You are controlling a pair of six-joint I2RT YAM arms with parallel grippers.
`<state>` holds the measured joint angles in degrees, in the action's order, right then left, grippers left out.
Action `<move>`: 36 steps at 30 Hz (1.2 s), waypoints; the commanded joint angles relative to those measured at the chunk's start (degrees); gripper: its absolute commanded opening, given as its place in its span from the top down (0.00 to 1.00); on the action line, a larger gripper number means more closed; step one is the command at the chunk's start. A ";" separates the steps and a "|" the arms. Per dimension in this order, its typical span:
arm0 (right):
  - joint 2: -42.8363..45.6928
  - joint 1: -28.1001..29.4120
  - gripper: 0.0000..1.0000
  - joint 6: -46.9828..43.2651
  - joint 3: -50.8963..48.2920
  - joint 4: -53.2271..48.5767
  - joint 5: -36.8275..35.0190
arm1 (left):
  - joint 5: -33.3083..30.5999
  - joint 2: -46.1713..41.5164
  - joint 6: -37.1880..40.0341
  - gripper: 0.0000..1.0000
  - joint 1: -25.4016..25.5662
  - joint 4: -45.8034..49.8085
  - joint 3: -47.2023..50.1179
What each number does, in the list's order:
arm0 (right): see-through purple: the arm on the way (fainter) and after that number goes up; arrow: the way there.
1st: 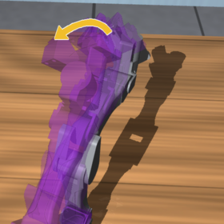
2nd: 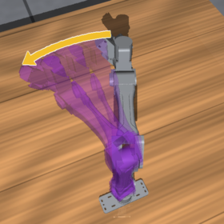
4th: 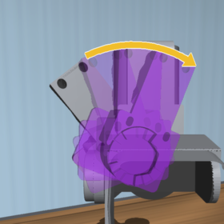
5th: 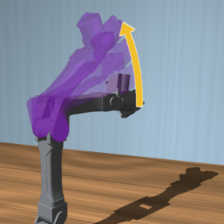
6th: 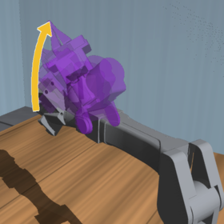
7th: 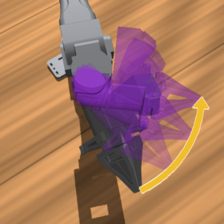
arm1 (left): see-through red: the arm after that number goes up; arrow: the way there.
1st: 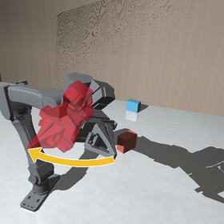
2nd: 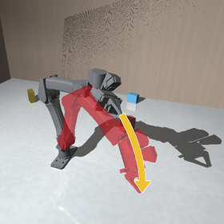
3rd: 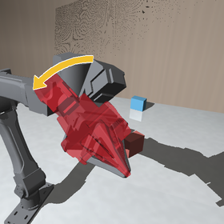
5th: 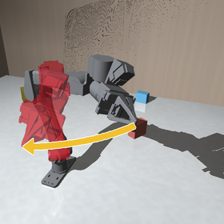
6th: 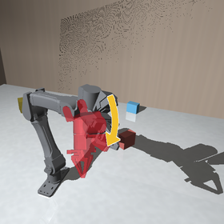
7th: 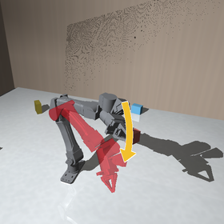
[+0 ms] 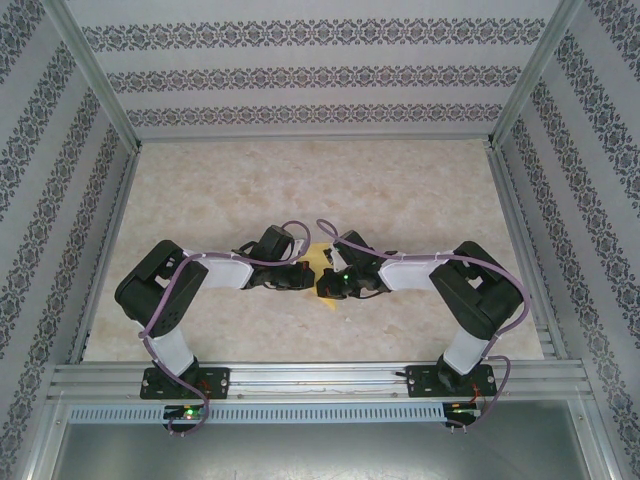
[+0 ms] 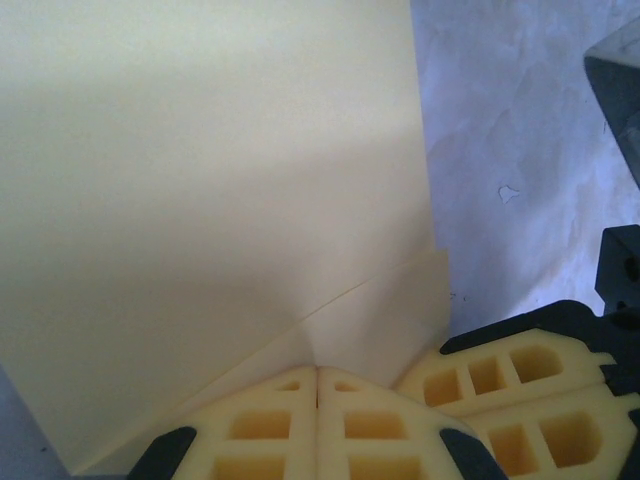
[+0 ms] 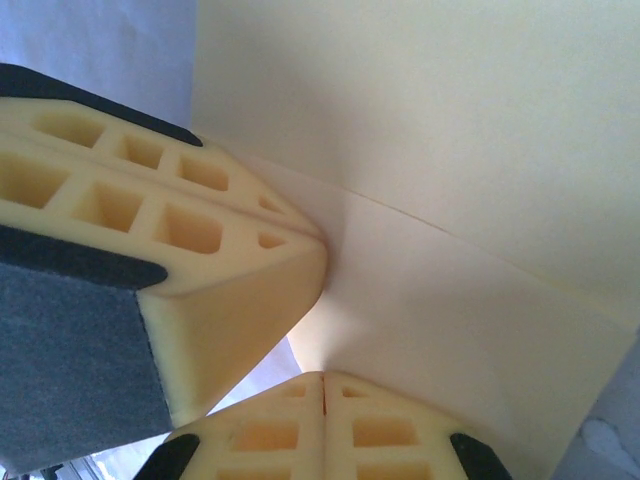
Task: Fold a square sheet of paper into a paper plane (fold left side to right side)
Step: Third fold the triangle at the center of the table.
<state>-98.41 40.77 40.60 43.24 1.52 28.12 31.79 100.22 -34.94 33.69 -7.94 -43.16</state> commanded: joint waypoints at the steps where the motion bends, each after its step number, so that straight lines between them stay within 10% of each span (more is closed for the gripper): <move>1: 0.18 1.31 1.00 0.05 -0.94 -1.53 -1.14 | -5.95 1.77 -0.22 1.00 0.59 6.65 0.93; 36: 10.62 1.89 1.00 3.32 -14.40 -1.75 -2.90 | -7.63 2.87 -0.42 1.00 -0.12 8.91 -0.02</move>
<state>-88.42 42.52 43.22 31.51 4.93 26.35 31.03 100.29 -35.59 33.69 -6.33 -44.03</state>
